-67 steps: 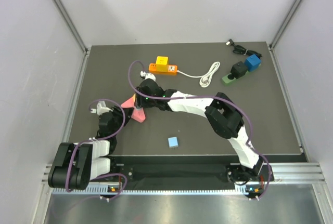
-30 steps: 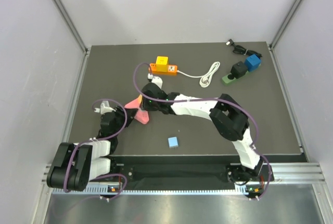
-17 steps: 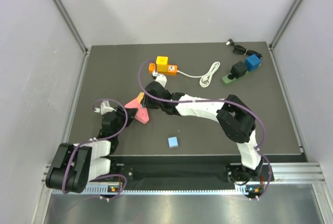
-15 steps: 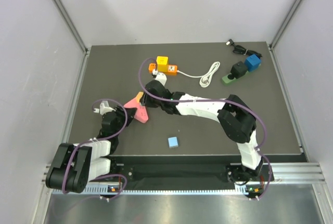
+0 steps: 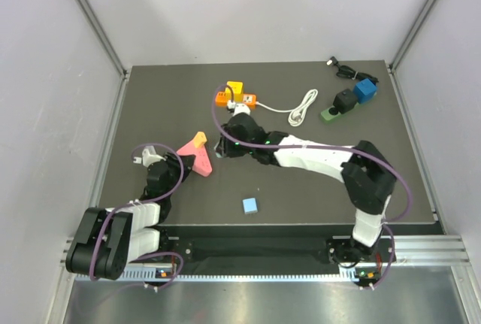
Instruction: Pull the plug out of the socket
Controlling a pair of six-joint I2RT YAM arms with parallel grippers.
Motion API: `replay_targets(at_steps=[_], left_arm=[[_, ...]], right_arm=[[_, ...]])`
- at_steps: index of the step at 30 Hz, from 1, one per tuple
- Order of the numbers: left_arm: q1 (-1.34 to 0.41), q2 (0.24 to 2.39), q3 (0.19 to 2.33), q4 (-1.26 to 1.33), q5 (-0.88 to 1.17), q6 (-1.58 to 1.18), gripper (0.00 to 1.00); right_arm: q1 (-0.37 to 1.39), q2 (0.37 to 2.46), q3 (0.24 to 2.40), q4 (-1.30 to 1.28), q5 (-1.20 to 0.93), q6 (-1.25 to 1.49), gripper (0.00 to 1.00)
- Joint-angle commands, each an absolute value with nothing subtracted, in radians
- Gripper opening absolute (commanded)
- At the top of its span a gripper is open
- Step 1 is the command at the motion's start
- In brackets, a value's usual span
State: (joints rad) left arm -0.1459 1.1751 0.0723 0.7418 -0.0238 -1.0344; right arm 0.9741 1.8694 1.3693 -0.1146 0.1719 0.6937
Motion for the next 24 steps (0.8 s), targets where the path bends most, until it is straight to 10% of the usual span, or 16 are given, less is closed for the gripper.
replay_targets(at_steps=[1, 13, 24], left_arm=[[-0.144, 1.192, 0.046, 0.609, -0.066, -0.957, 0.0], [-0.144, 1.189, 0.031, 0.632, -0.071, -0.965, 0.0], [-0.144, 1.19, 0.029, 0.635, -0.067, -0.957, 0.0]], right_arm=[[0.878, 1.714, 1.263, -0.117, -0.057, 0.534, 0.0], [0.655, 1.433, 0.908, -0.305, -0.688, 0.23, 0.0], [0.655, 1.371, 0.623, -0.198, -0.814, 0.31, 0.0]])
